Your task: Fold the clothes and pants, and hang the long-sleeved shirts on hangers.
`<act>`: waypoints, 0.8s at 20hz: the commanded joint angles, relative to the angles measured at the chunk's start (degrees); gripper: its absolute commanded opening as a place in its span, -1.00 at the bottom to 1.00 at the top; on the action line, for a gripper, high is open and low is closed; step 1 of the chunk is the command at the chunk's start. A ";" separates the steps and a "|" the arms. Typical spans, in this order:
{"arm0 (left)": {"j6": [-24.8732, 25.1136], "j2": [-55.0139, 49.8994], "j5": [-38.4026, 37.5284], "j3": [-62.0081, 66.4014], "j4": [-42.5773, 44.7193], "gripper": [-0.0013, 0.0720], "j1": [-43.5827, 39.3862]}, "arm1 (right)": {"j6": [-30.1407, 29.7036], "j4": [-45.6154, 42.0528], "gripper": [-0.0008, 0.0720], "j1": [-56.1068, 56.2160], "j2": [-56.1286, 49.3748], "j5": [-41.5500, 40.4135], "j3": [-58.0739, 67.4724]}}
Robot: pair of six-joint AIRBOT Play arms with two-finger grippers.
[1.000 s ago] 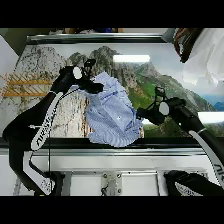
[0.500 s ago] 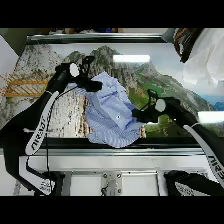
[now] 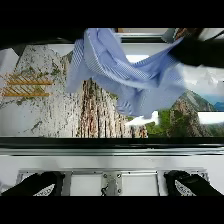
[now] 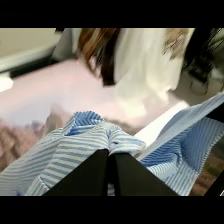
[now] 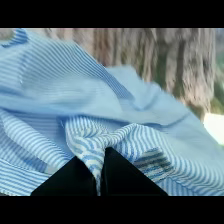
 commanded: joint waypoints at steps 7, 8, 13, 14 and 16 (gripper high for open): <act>-1.81 20.79 16.31 -12.31 -0.83 -0.91 -8.46 | 5.20 2.45 -0.92 -0.33 9.53 -0.11 11.13; -3.04 20.55 15.82 -12.98 -0.83 -0.91 -6.47 | 5.88 2.10 -0.92 -0.33 9.20 -0.11 10.51; -9.62 11.21 0.72 -16.39 -1.49 -0.91 11.98 | 6.97 -0.94 -0.92 -0.33 2.32 4.52 -0.66; -9.60 8.00 -4.66 -17.92 -1.64 -0.91 14.91 | 5.40 -2.27 -0.92 -0.33 -1.11 7.52 -2.56; -9.40 1.88 -13.38 -21.97 -1.60 -0.91 18.56 | 3.02 -5.20 -0.92 -0.33 -8.66 12.96 -3.61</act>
